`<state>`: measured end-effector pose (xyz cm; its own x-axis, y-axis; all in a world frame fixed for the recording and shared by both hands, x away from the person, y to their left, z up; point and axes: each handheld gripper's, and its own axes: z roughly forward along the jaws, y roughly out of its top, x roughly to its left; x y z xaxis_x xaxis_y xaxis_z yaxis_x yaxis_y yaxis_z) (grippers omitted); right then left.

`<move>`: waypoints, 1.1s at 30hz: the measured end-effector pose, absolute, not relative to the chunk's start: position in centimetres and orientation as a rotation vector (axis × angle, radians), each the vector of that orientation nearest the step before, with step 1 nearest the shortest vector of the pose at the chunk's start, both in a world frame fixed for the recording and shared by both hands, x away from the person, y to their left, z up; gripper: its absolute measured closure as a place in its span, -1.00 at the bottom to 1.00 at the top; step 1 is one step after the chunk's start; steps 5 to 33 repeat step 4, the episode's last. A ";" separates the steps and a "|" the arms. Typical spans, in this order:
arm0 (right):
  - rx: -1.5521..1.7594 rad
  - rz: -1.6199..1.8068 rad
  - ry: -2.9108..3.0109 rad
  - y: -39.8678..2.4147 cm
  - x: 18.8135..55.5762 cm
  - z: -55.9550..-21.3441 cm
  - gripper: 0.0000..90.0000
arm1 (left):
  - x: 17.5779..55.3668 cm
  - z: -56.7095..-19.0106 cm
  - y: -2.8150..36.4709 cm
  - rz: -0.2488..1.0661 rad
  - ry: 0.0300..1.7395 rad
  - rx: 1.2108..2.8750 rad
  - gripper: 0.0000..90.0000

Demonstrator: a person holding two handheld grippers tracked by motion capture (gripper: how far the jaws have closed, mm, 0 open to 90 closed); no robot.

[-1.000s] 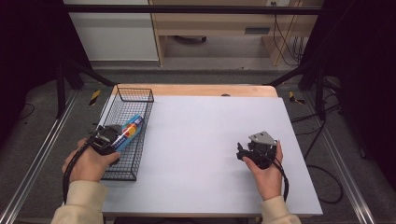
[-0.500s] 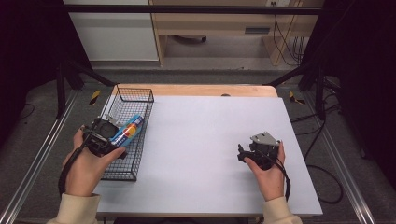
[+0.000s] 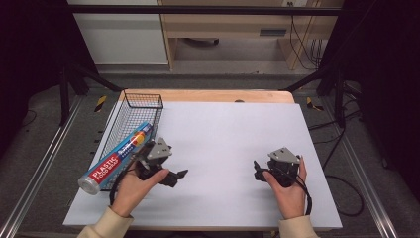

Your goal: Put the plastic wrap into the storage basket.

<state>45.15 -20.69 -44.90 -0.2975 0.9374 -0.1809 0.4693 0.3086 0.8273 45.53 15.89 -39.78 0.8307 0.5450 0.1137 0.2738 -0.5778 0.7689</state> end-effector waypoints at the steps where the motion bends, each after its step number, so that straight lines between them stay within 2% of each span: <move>1: 1.252 0.870 1.892 -20.8 45.0 -45.1 -0.87 | 45.3 -40.4 15.4 0.433 0.568 2.203 -0.87; 4: 1.280 0.886 1.885 -21.3 44.8 -45.7 -0.86 | 44.7 -41.7 15.0 0.444 0.559 2.124 -0.87; 33: 1.280 0.886 1.885 -21.3 44.8 -45.7 -0.86 | 44.7 -41.7 15.0 0.444 0.559 2.124 -0.87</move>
